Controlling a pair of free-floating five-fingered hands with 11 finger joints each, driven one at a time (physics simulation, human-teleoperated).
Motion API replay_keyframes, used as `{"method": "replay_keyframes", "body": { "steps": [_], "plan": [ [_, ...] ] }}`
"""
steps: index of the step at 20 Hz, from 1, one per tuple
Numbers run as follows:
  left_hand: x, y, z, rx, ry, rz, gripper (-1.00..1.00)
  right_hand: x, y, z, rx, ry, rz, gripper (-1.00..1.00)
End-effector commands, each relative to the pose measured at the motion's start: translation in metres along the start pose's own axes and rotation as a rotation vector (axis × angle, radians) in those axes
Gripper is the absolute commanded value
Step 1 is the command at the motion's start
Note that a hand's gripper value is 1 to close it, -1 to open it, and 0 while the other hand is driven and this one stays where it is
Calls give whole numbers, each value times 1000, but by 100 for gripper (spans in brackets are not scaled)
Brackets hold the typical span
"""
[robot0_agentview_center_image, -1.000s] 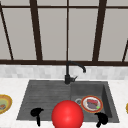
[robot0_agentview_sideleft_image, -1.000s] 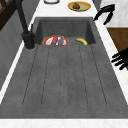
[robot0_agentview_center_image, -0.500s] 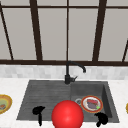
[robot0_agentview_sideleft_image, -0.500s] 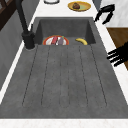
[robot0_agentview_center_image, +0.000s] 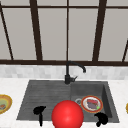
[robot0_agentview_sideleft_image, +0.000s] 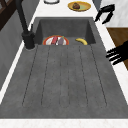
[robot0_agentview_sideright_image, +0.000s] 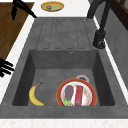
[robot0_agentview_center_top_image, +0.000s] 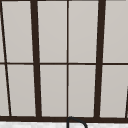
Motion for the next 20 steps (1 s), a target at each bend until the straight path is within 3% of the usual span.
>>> {"method": "replay_keyframes", "body": {
  "steps": [1, 3, 7, 13, 20],
  "plan": [
    [-2, -4, -18, -47, -52, -6, -100, 0, 0, 0, 0, 0, 0, 0],
    [-2, -5, -24, -53, -47, -3, -100, 0, 0, 0, 0, 0, 0, 0],
    [-6, -3, -32, -70, -69, 5, -100, 0, 0, 0, 0, 0, 0, 0],
    [-13, 4, -43, -78, -50, 19, -100, 0, 0, 0, 0, 0, -1, 0],
    [-1, 22, -65, -76, -24, 37, -100, 0, 0, 0, 0, 0, -1, 0]
  ]
}}
